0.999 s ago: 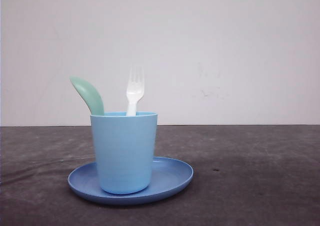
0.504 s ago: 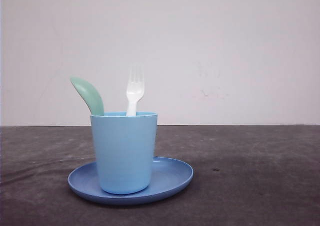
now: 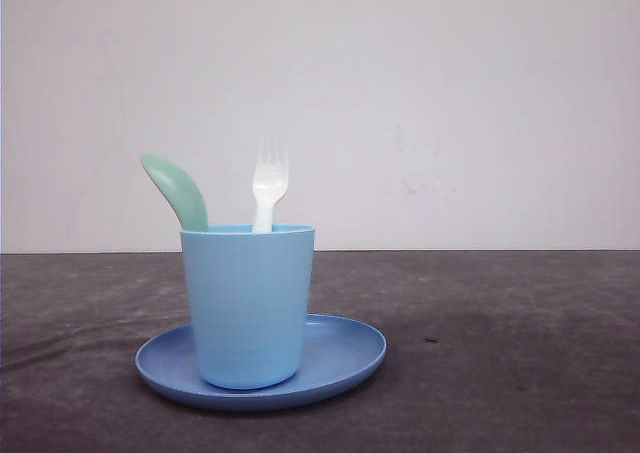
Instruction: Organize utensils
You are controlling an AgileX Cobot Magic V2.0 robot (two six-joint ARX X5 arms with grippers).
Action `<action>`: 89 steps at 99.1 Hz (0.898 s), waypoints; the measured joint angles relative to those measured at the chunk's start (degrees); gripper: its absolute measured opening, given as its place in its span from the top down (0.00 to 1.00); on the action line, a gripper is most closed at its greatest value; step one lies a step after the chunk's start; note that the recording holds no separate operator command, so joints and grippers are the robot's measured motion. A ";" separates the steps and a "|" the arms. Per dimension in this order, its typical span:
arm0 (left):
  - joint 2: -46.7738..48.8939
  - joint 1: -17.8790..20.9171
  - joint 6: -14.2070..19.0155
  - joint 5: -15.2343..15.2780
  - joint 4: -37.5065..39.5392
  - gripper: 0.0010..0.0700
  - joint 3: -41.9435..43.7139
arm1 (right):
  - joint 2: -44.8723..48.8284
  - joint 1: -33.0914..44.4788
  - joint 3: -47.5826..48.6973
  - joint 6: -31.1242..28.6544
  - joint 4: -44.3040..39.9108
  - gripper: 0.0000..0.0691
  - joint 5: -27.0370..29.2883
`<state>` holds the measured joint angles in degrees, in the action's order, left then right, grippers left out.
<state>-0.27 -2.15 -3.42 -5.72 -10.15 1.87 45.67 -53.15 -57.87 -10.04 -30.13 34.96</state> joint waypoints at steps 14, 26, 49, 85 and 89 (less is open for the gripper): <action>0.00 0.00 0.00 0.00 0.00 0.98 -0.02 | 0.87 12.55 0.00 4.59 3.80 0.99 -9.70; 0.00 0.00 0.00 0.00 0.00 0.98 0.00 | 0.90 24.90 0.66 8.70 8.76 0.99 -19.04; 0.00 0.00 0.00 0.00 0.00 0.98 0.00 | 0.61 45.70 6.54 12.76 15.87 0.99 -31.98; 0.00 0.00 0.00 0.00 0.00 0.98 -0.02 | -15.37 52.96 34.27 13.25 32.28 0.99 -33.53; 0.00 0.00 0.00 0.00 0.00 0.98 0.00 | -18.12 53.27 37.81 13.22 33.05 0.99 -33.53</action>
<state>-0.27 -2.15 -3.42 -5.72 -10.15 1.87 27.55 0.12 -20.05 3.18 2.92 1.43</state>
